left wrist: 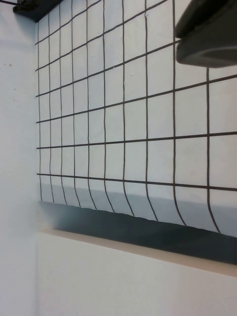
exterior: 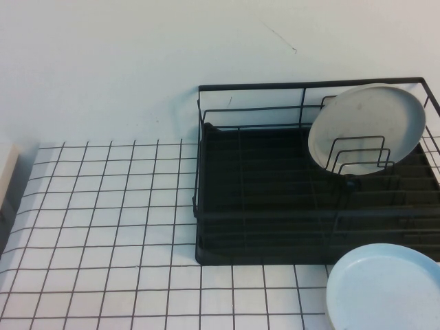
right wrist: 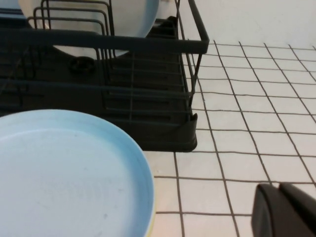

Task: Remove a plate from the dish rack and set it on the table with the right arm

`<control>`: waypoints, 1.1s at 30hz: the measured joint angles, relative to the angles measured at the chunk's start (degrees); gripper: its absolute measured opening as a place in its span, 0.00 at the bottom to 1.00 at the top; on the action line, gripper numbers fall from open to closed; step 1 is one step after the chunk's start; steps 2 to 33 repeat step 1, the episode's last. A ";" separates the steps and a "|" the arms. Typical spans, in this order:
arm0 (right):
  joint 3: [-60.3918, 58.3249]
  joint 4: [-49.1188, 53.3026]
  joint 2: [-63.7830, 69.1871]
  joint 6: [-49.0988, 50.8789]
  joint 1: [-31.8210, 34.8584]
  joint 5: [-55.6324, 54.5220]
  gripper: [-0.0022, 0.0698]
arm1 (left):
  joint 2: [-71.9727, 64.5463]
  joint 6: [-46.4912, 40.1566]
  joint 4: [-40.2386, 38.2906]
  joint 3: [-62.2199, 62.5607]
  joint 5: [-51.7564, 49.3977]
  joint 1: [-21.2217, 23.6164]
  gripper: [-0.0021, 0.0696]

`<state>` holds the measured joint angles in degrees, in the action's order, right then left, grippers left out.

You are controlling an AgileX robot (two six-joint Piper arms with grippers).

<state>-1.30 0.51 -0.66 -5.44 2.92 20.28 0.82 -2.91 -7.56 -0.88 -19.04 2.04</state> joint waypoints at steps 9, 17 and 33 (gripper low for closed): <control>0.00 0.00 0.00 0.11 0.00 0.00 0.03 | 0.00 0.00 0.00 0.00 0.00 0.00 0.02; 0.00 0.00 0.00 0.11 0.00 0.00 0.03 | 0.00 0.00 0.00 0.00 0.00 0.00 0.02; 0.00 0.00 0.00 0.11 0.00 0.00 0.03 | 0.00 0.00 0.00 0.00 0.00 0.00 0.02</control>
